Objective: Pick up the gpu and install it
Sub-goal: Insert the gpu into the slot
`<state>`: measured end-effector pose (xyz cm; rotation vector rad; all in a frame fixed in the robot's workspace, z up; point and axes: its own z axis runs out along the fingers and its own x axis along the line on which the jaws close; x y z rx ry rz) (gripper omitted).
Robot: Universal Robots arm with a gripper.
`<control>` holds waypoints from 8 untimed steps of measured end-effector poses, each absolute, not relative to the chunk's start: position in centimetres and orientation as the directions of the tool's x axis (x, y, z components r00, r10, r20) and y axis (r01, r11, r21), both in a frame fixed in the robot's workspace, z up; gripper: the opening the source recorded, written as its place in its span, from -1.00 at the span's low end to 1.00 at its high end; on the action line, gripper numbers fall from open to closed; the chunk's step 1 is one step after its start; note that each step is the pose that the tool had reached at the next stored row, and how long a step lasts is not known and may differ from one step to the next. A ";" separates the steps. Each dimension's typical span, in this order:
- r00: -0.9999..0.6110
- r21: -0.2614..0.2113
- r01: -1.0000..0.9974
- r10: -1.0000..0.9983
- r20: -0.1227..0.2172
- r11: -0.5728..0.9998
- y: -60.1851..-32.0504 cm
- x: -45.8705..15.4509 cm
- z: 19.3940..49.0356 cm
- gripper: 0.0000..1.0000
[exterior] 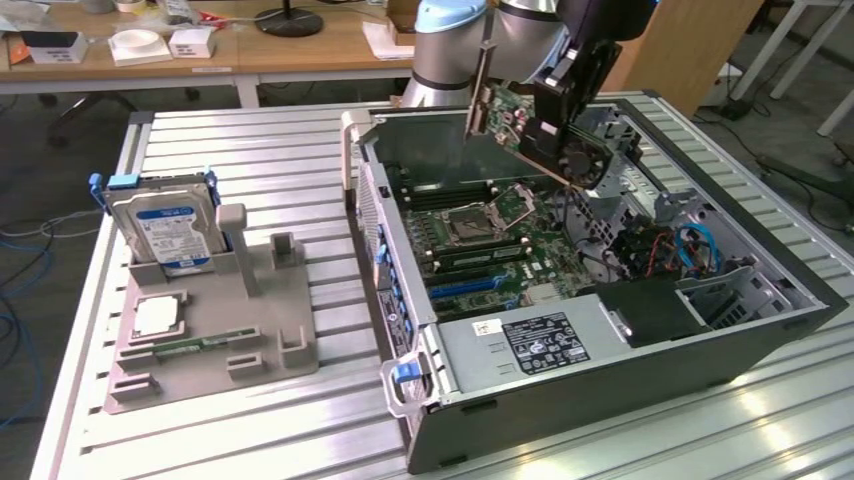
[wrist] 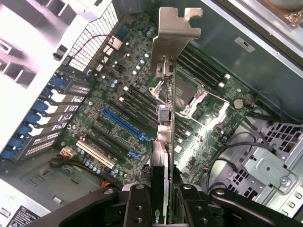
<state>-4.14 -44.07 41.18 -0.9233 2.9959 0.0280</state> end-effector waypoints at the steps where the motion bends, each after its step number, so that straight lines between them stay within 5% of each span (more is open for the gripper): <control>1: -0.821 0.015 -0.571 -0.571 -0.011 0.821 -44.1 -4.1 41.2 -0.47; 8: -0.782 0.015 -0.623 -0.623 -0.011 0.782 -44.1 -4.1 41.2 -0.47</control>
